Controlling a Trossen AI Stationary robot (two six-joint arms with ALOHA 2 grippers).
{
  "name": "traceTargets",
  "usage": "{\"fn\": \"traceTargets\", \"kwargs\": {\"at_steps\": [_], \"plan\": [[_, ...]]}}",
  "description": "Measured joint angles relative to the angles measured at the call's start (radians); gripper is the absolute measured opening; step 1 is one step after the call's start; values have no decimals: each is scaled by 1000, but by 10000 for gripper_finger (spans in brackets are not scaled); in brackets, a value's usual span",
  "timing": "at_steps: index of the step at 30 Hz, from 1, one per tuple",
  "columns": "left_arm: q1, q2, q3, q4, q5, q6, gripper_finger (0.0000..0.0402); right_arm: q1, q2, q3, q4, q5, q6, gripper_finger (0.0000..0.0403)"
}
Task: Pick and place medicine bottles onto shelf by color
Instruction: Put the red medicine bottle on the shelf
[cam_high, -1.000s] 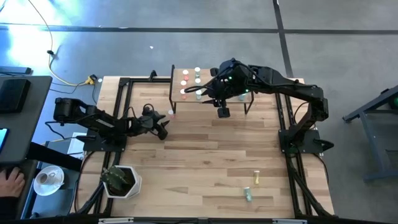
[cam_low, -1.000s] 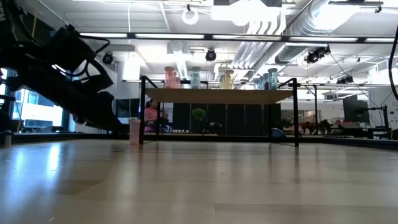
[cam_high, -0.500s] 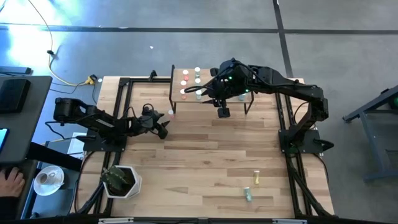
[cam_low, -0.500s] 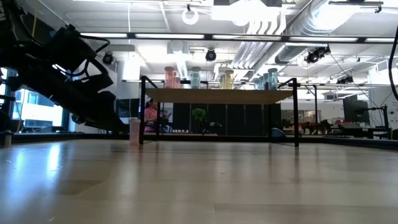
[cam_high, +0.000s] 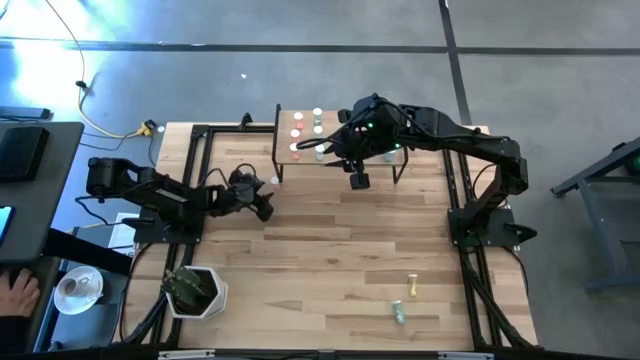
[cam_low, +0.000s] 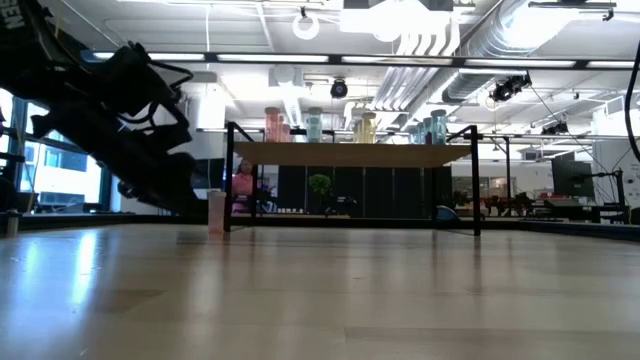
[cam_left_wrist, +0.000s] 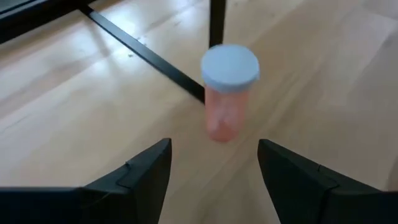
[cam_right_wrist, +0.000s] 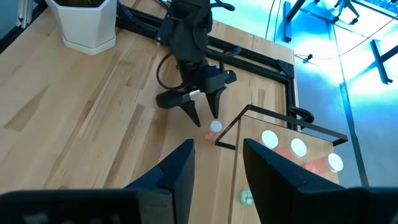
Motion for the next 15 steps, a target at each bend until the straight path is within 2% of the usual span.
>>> {"fn": "traceTargets", "kwargs": {"at_steps": [5, 9, 15], "plan": [[27, 0, 0, 27, 7, 21, 228, 0, 0, 0, 0, 0, 0, 129], [44, 0, 0, 30, 67, 58, 228, 0, 0, 0, 0, 0, 0, 129], [60, 0, 0, 33, 66, 57, 228, 0, 0, 0, 0, 1, 0, 129]]}}
